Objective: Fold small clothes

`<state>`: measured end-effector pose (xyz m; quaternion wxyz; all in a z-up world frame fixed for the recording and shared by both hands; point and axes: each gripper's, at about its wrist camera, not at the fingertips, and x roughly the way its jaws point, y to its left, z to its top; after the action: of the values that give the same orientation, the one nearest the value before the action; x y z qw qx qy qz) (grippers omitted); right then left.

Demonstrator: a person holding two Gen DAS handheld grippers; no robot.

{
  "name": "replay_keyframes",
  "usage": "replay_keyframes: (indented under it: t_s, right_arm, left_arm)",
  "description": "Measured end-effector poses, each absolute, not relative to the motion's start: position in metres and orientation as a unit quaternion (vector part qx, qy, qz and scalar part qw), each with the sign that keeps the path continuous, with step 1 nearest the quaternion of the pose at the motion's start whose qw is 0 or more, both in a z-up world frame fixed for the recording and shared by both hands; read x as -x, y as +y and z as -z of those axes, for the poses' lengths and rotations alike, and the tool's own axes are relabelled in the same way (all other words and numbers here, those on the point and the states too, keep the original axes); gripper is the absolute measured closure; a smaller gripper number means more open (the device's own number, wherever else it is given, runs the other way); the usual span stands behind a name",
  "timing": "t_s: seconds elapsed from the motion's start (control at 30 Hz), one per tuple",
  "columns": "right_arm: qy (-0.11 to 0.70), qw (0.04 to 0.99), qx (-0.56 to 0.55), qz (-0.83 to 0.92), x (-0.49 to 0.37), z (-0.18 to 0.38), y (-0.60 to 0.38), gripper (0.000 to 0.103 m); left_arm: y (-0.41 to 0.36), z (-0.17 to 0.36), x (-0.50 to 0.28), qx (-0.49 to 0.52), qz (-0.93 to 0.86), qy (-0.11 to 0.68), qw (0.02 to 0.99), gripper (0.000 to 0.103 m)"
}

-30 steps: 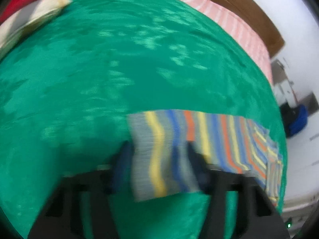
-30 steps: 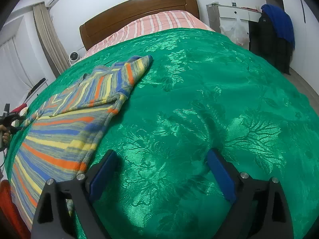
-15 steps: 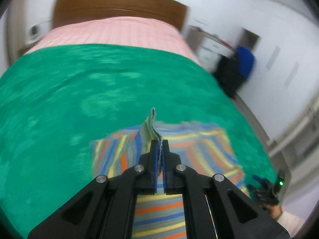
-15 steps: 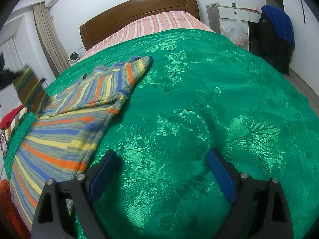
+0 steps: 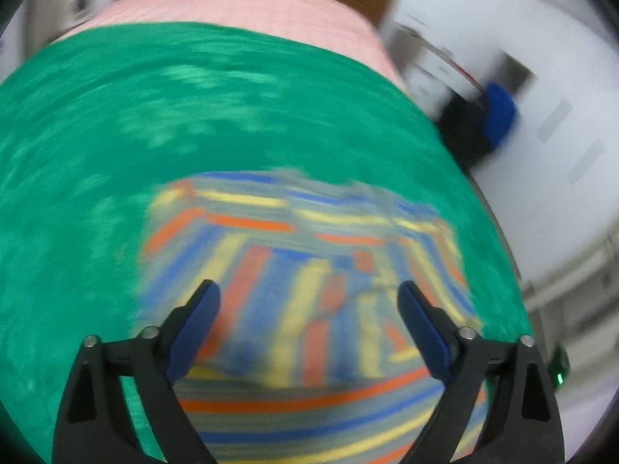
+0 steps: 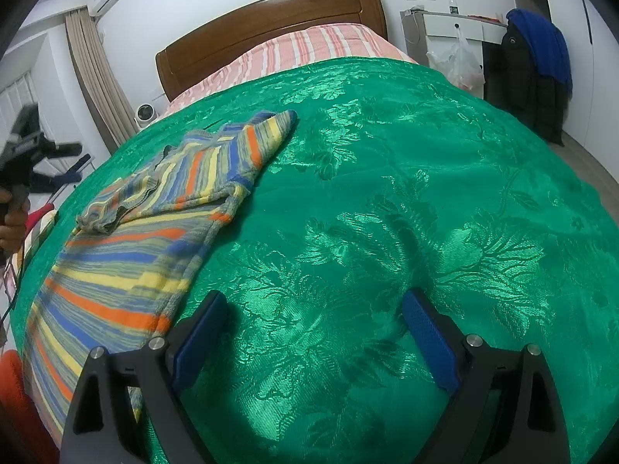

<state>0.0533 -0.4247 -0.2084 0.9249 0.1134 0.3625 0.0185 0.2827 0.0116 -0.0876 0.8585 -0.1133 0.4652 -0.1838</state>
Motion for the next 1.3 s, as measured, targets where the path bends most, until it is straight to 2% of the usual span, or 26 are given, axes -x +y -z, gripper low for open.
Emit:
replay_keyframes:
  t_s: [0.07, 0.17, 0.2, 0.33, 0.4, 0.53, 0.6, 0.67, 0.73, 0.87, 1.0, 1.03, 1.07, 1.1, 1.3]
  right_arm:
    - [0.362, 0.925, -0.112, -0.018, -0.053, 0.208, -0.425, 0.012]
    - [0.363, 0.925, -0.111, -0.018, -0.053, 0.208, -0.424, 0.012]
    - [0.364, 0.925, -0.111, -0.017, -0.053, 0.208, -0.424, 0.012]
    - [0.386, 0.915, -0.114, -0.024, -0.057, 0.202, -0.427, 0.012]
    - [0.420, 0.901, -0.107, -0.021, -0.062, 0.188, -0.427, 0.012]
    - [0.387, 0.911, -0.131, -0.056, -0.071, 0.126, -0.407, 0.015]
    - [0.396, 0.895, -0.177, -0.103, -0.100, 0.106, -0.384, 0.022]
    - [0.432, 0.855, -0.241, -0.159, -0.145, 0.107, -0.355, 0.044]
    - [0.459, 0.823, -0.286, -0.173, -0.185, 0.121, -0.331, 0.054]
    - [0.504, 0.808, -0.266, -0.147, -0.248, 0.157, -0.281, 0.063]
    - [0.536, 0.801, -0.243, -0.110, -0.273, 0.190, -0.253, 0.066]
    - [0.535, 0.804, -0.239, -0.102, -0.273, 0.193, -0.253, 0.076]
    - [0.531, 0.810, -0.232, -0.088, -0.272, 0.192, -0.253, 0.097]
    - [0.523, 0.818, -0.225, -0.083, -0.270, 0.189, -0.253, 0.101]
    - [0.463, 0.870, -0.161, -0.050, -0.239, 0.148, -0.258, 0.101]
  left_arm:
    - [0.037, 0.109, -0.282, 0.113, 0.149, 0.476, 0.859, 0.006]
    - [0.051, 0.160, -0.278, 0.055, 0.100, 0.531, 0.840, 0.009]
    - [0.054, 0.164, -0.267, 0.027, 0.105, 0.518, 0.849, 0.011]
    - [0.079, 0.136, -0.228, 0.024, 0.118, 0.478, 0.870, 0.010]
    - [0.106, 0.119, -0.205, 0.018, 0.109, 0.452, 0.885, 0.005]
    - [0.148, 0.118, -0.172, -0.015, 0.037, 0.400, 0.916, 0.002]
    - [0.161, 0.140, -0.173, 0.002, 0.021, 0.416, 0.909, 0.002]
    - [0.171, 0.170, -0.175, 0.037, 0.011, 0.439, 0.898, 0.002]
    - [0.179, 0.181, -0.164, 0.054, 0.019, 0.402, 0.914, 0.002]
    - [0.183, 0.180, -0.161, 0.064, 0.014, 0.390, 0.919, 0.002]
    - [0.182, 0.184, -0.162, 0.056, 0.012, 0.390, 0.919, 0.001]
    - [0.181, 0.183, -0.160, 0.057, 0.013, 0.388, 0.920, 0.001]
    - [0.182, 0.183, -0.160, 0.058, 0.014, 0.387, 0.920, 0.001]
    - [0.182, 0.181, -0.159, 0.060, 0.016, 0.386, 0.921, 0.001]
    - [0.176, 0.183, -0.158, 0.049, 0.010, 0.384, 0.922, 0.001]
